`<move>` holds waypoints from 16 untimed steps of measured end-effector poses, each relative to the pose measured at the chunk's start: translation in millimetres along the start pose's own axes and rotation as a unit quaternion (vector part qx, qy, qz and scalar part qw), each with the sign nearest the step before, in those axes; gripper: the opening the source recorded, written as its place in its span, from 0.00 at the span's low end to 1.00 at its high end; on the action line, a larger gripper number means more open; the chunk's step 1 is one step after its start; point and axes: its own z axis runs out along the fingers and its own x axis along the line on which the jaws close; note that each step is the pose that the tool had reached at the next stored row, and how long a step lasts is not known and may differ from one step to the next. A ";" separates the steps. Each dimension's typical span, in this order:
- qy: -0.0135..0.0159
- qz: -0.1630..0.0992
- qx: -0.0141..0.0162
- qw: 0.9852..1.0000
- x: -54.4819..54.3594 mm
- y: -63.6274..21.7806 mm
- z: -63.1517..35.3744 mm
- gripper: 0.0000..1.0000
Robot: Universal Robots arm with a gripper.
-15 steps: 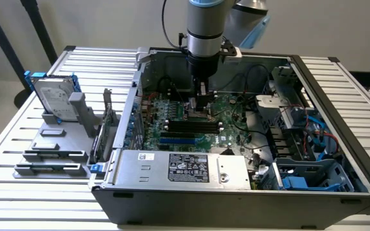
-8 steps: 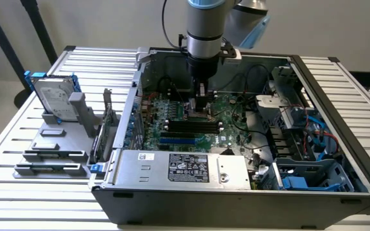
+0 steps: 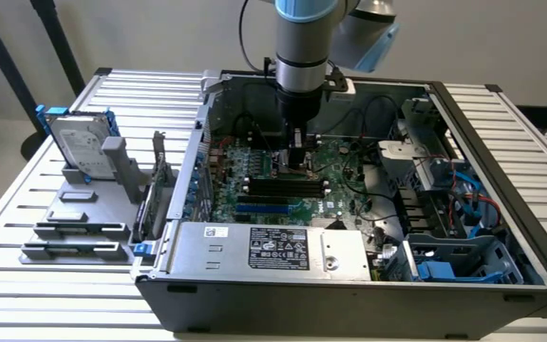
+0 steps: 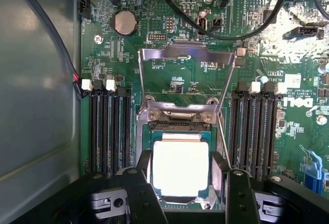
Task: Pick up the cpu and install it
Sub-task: 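Place the cpu into insertion slot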
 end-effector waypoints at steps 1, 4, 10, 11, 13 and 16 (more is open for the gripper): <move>0.000 0.000 0.000 1.000 0.0 0.0 0.0 0.55; 0.000 0.000 0.000 1.000 0.0 0.0 0.0 0.55; 0.000 0.000 -0.003 1.000 -0.1 -0.2 2.2 0.55; 0.000 0.000 -0.004 1.000 -0.1 -0.4 3.0 0.55; 0.000 0.000 -0.004 1.000 -0.2 -1.8 4.1 0.55; 0.000 0.001 -0.005 1.000 -0.3 -3.1 5.9 0.55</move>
